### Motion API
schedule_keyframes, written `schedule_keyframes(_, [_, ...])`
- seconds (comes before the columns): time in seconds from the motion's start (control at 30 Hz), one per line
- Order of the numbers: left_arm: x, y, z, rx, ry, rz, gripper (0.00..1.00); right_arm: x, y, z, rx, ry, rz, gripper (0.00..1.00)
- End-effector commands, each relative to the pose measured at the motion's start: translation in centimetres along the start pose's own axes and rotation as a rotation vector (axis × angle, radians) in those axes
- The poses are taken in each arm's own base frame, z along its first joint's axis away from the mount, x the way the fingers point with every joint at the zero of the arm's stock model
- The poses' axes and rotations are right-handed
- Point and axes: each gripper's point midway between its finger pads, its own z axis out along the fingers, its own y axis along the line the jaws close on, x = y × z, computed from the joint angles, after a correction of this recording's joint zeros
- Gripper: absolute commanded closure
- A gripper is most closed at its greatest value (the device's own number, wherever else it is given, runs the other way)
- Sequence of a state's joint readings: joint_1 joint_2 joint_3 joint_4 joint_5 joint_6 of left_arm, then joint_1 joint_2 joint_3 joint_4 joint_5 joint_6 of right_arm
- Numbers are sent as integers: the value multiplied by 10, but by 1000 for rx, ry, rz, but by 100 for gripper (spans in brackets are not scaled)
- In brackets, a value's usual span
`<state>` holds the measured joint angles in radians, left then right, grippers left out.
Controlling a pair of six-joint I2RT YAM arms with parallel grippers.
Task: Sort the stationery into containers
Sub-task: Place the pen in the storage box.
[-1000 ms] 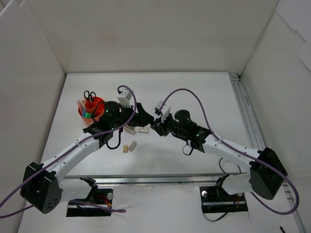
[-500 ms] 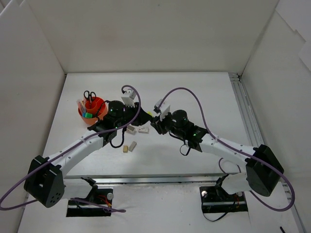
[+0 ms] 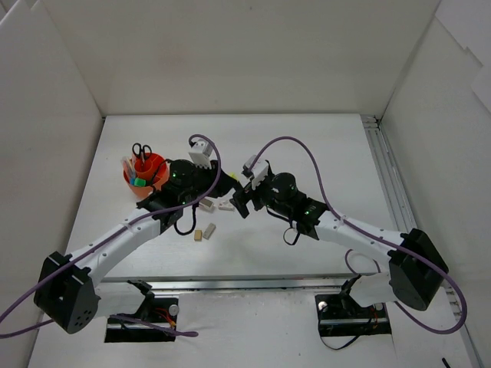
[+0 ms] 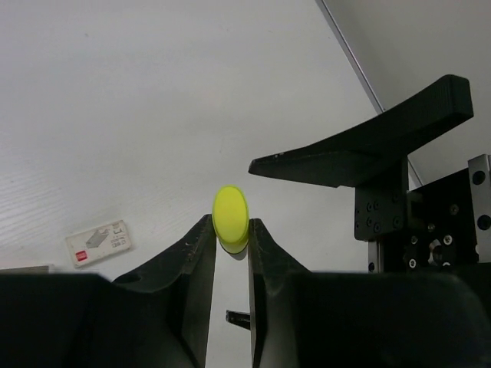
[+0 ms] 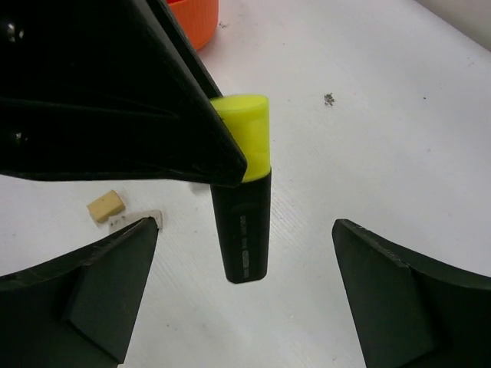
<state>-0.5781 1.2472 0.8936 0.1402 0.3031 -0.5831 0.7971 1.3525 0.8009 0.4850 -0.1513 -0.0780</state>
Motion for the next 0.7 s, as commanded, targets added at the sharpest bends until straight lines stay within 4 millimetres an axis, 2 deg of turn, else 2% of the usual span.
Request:
schedule_keyframes(0.0, [-57,-4,-25,-74,-190,87,100,-71,7,-11,-26,-207,-28,2])
schedule_keyframes(0.1, [-73,20,-46,-208,-260,119,100,-68,4,-20,-15,-211,-14,2])
schedule_keyframes(0.13, [-81,42,-59,-317,-304,112,100,-59,3,-22,-2,-195,-6,2])
schedule_keyframes(0.2, [-87,68,-75,-428,-334,98,100,-61,-7,-33,30,-212,3,2])
schedule_keyframes(0.23, [-93,91,-93,-523,-372,75,100,-52,-11,-35,47,-200,24,2])
schedule_keyframes(0.27, [-97,100,-102,-559,-399,65,100,-52,-19,-41,70,-208,33,2])
schedule_keyframes(0.37, [-98,134,-140,-736,-475,22,100,-44,-32,-51,116,-205,60,2])
schedule_keyframes(0.47, [-99,163,-171,-894,-532,-16,100,-37,-40,-56,155,-189,67,2])
schedule_keyframes(0.53, [-95,183,-184,-978,-535,-46,100,-32,-47,-59,180,-172,70,2])
schedule_keyframes(0.67, [-94,208,-188,-1042,-546,-107,100,-27,-53,-61,206,-160,73,2])
